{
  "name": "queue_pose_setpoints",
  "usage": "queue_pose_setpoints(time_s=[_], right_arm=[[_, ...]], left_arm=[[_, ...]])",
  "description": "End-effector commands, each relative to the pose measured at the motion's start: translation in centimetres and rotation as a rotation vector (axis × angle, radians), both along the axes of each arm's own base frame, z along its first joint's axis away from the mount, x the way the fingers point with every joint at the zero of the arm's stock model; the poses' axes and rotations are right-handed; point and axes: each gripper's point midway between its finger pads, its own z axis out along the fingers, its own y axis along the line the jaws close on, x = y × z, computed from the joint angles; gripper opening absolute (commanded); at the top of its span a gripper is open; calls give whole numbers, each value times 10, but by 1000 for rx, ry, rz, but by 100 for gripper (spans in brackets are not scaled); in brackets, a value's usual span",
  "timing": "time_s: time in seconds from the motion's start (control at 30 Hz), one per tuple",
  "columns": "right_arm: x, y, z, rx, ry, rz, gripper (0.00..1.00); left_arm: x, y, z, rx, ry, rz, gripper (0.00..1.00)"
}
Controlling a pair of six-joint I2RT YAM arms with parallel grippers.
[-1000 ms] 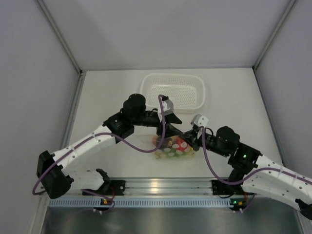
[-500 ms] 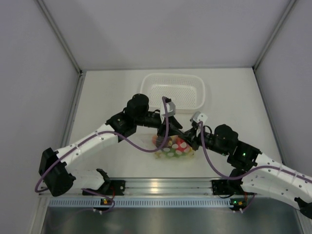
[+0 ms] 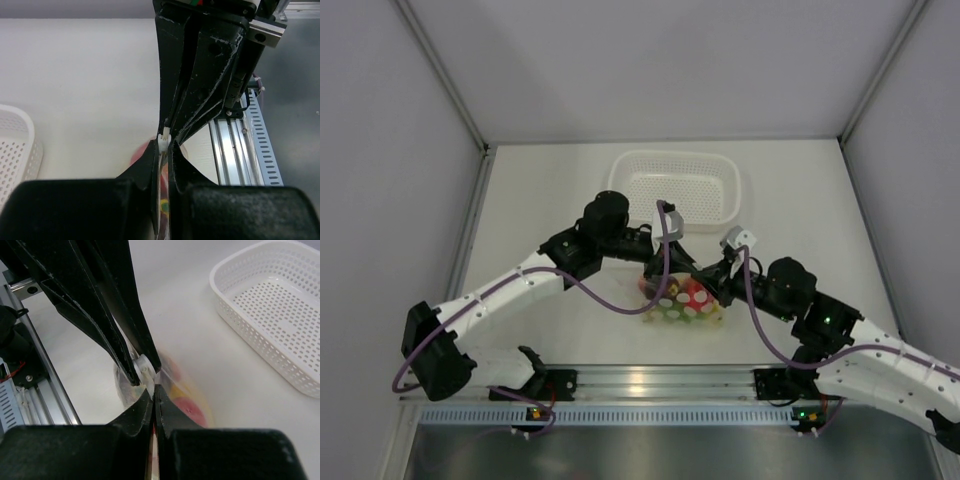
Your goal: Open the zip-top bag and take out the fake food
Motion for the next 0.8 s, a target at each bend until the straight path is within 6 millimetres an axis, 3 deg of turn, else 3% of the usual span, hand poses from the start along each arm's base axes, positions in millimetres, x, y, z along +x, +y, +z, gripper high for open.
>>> queue_pose_setpoints(time_s=[0.0,0.37,0.6,0.77], right_arm=[[4,-11,54,176,-106,-56,0],[3,-55,68,232,-143,-197,0],[-7,-64,76,249,-138,-183,0],[7,-93,80,269,-118,-361,0]], left_arm=[[2,2,4,35,-37,-8,0],[25,9,-8,88,-50,81,0],[37,12,-15,100,-36,97,0],[49,23,-28,123,-1,145,0]])
